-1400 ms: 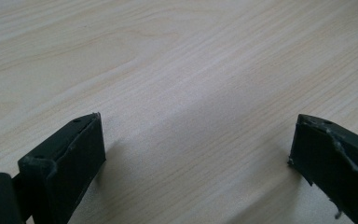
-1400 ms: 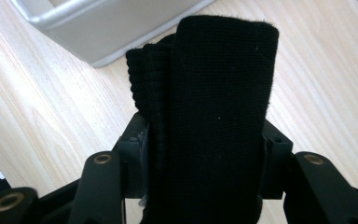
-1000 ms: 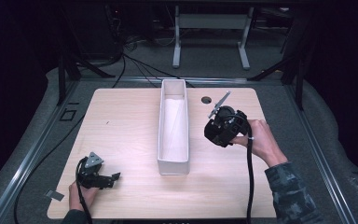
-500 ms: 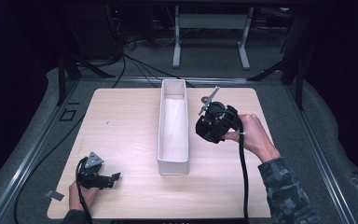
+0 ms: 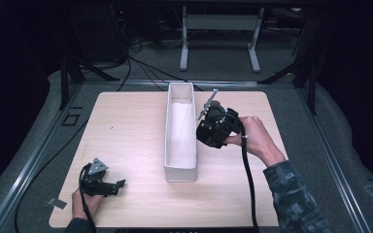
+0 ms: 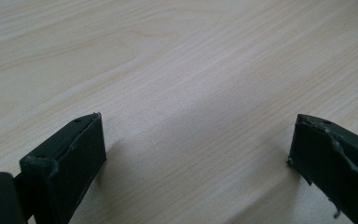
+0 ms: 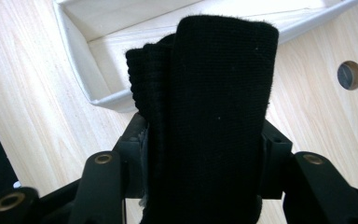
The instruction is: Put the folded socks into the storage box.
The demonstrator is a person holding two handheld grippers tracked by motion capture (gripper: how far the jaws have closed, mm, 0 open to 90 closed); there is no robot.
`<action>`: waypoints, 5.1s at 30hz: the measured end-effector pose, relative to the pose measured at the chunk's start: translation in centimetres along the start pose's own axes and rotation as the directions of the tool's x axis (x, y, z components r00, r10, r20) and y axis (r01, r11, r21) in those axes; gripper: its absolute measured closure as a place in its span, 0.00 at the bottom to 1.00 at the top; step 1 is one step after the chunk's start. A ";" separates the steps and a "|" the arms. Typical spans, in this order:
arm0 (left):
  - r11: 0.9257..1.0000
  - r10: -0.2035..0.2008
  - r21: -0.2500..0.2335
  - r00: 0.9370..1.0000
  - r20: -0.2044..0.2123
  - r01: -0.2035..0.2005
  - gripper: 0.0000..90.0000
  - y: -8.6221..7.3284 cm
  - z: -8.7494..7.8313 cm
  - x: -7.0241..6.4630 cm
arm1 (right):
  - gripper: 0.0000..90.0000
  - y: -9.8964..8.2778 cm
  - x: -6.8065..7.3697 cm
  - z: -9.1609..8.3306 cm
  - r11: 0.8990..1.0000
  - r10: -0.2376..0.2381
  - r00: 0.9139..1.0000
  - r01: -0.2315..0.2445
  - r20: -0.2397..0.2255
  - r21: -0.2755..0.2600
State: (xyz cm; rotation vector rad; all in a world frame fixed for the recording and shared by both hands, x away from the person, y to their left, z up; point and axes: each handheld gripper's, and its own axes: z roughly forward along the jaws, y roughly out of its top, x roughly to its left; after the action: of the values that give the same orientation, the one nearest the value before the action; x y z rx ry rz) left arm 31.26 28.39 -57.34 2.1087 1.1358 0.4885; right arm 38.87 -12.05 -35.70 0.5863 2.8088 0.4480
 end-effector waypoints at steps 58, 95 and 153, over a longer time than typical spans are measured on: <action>1.000 -0.004 0.000 1.000 -0.001 0.004 0.04 0.0 0.0 0.0 | 0.54 6.2 3.2 7.0 0.981 -0.181 0.966 0.190 -0.184 0.034; 1.000 -0.004 -0.001 1.000 -0.002 0.004 0.04 0.0 0.0 0.0 | 0.53 6.1 3.8 11.0 0.972 -0.169 0.951 0.205 -0.260 0.116; 1.000 0.003 -0.002 1.000 0.002 -0.003 0.05 0.1 0.0 0.0 | 0.07 -1.0 1.2 1.8 0.981 0.026 0.998 -0.038 -0.064 -0.190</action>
State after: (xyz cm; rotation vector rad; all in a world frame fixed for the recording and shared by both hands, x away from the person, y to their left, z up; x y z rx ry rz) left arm 31.32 28.33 -57.33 2.1090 1.1313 0.4885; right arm 37.93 -11.98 -37.96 0.5855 2.7735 0.7450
